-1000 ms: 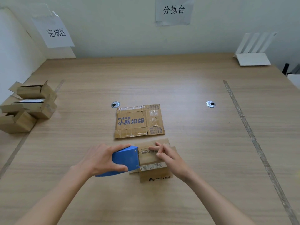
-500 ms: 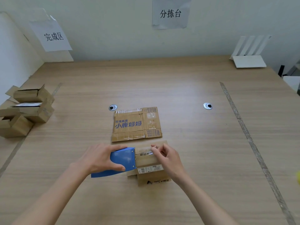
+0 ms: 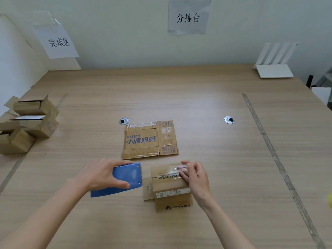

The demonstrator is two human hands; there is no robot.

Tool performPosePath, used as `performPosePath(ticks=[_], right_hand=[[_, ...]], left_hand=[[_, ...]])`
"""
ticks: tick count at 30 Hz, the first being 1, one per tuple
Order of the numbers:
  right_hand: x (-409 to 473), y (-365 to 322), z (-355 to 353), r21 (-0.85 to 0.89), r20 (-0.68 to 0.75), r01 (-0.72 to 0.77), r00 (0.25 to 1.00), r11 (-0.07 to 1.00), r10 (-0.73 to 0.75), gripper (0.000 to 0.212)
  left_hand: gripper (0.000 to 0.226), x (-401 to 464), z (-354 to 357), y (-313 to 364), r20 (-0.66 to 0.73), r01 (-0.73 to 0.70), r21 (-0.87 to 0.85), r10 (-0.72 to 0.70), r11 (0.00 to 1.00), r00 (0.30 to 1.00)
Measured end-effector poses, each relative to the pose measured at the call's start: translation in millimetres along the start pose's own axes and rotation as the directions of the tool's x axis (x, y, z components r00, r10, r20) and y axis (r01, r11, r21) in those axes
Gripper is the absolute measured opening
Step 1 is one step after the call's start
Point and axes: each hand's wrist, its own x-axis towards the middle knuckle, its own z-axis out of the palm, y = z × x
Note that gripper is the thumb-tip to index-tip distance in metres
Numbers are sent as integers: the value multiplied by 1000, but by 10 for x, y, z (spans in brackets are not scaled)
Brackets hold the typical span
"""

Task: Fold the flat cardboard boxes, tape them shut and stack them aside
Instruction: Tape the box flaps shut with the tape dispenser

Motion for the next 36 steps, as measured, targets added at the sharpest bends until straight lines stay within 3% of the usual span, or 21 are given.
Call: performPosePath(ticks=[3, 7, 17, 22, 29, 36], right_hand=[[36, -43, -47, 123, 0, -36, 999, 992, 36, 26], [96, -190, -41, 144, 41, -22, 999, 989, 16, 27], [14, -310, -315, -230, 8, 198, 979, 953, -202, 31], [-58, -166, -411, 31, 3, 78, 997, 996, -78, 34], [-47, -151, -514, 301, 91, -71, 995, 951, 45, 26], [-106, -123, -479, 288, 3, -14, 1000, 958, 14, 27]], left_hand=[[72, -67, -69, -142, 26, 7, 0, -7, 1000, 1000], [81, -77, -23, -11, 91, -37, -19, 39, 999, 995], [76, -79, 132, 110, 63, -20, -158, 30, 987, 998], [72, -84, 153, 154, 54, 2, -206, 9, 979, 999], [69, -78, 42, 149, 57, 25, -232, -13, 972, 998], [68, -87, -96, 146, 76, 14, -213, 3, 977, 997]])
